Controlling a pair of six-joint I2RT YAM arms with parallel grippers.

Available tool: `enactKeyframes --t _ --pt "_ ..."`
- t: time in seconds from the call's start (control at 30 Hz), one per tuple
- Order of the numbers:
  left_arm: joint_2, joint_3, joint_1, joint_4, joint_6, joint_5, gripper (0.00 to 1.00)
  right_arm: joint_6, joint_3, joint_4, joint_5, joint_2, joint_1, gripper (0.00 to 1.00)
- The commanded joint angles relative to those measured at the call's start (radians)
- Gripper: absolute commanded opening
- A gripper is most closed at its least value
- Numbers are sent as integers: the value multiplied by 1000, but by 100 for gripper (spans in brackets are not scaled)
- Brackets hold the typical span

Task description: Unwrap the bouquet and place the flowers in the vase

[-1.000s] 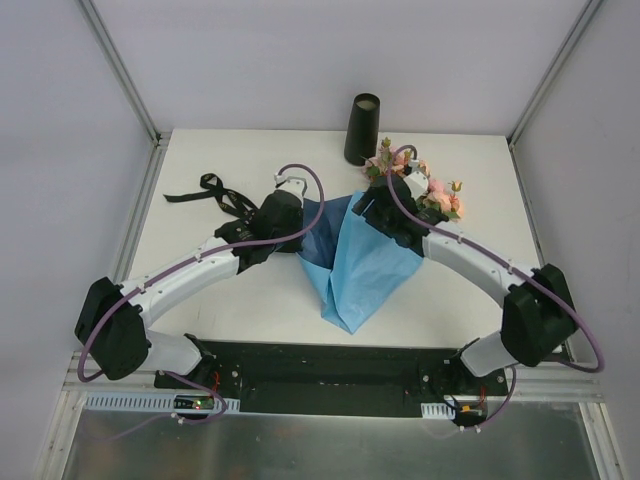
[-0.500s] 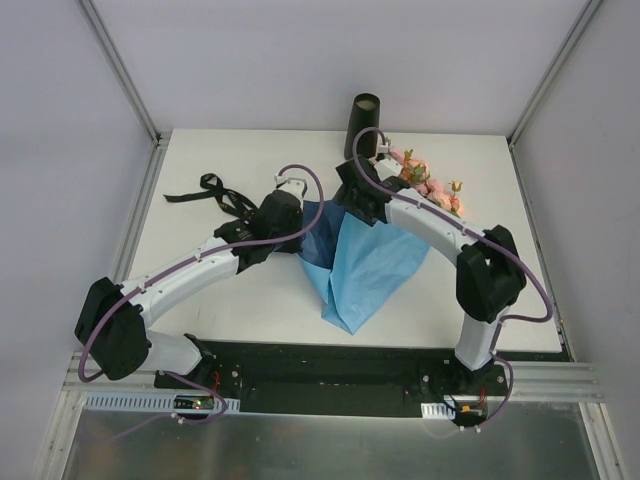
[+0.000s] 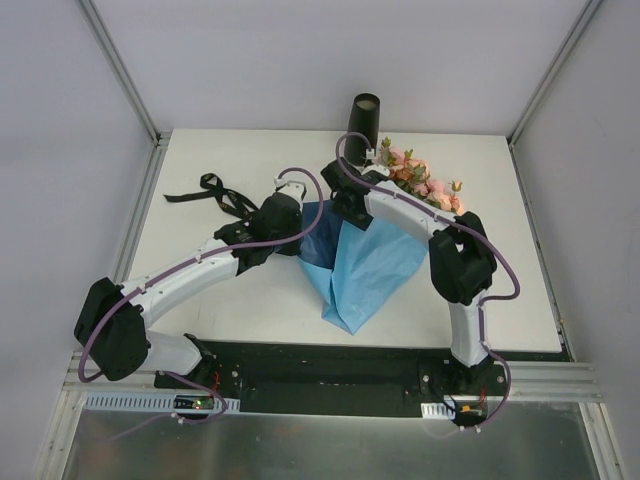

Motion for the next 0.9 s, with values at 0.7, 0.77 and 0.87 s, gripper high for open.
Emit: enactKeyframes --t 0.7,0.77,0.87 --pt "12 -5 27 -30 -56 -40 0 -45 -293 -31 249 -393 -52 0" --pt "21 -7 29 -37 -59 -47 0 -33 -348 -37 279 -462 -53 0" --pt "32 -11 33 -54 -65 -69 0 2 -458 -69 339 -581 -58 0"
